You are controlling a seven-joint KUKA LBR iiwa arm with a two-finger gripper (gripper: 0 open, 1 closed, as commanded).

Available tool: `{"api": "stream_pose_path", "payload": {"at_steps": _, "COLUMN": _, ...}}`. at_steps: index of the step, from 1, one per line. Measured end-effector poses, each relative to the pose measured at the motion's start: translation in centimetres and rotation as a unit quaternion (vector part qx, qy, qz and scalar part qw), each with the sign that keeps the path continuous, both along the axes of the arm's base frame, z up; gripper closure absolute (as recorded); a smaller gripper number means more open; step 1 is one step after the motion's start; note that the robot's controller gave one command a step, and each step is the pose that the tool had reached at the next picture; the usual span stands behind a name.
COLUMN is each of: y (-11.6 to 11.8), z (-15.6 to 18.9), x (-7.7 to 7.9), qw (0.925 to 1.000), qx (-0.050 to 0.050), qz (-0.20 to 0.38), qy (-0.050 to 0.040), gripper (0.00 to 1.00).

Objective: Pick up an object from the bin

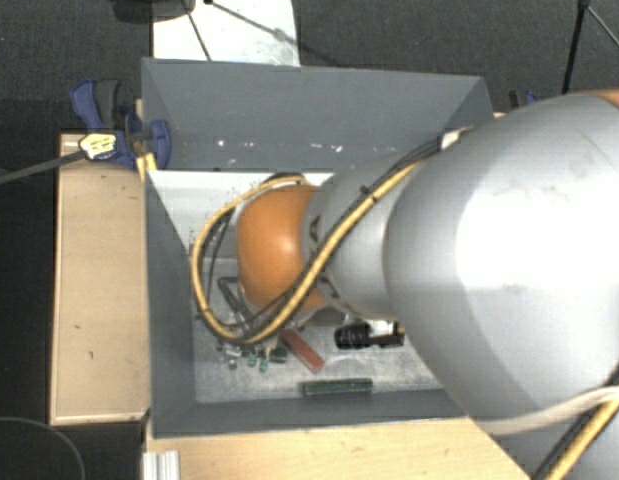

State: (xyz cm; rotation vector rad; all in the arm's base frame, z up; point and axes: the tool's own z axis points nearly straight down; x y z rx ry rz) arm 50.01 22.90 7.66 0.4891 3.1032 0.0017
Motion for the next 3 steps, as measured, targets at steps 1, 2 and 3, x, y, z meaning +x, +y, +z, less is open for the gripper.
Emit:
{"api": "stream_pose_path", "payload": {"at_steps": 1, "y": -0.1, "z": 2.1, "x": -0.2, "qw": 1.0, "qx": -0.002, "qz": 0.0, "qy": 0.0046, "gripper": 1.0}}
{"api": "stream_pose_path", "payload": {"at_steps": 2, "y": 0.0, "z": 4.4, "x": -0.1, "qw": 1.0, "qx": -0.001, "qz": 0.001, "qy": 0.0017, "gripper": 1.0}}
{"api": "stream_pose_path", "payload": {"at_steps": 3, "y": 0.0, "z": 6.0, "x": 0.1, "qw": 1.0, "qx": 0.0, "qz": 0.001, "qy": -0.0006, "gripper": 1.0}}
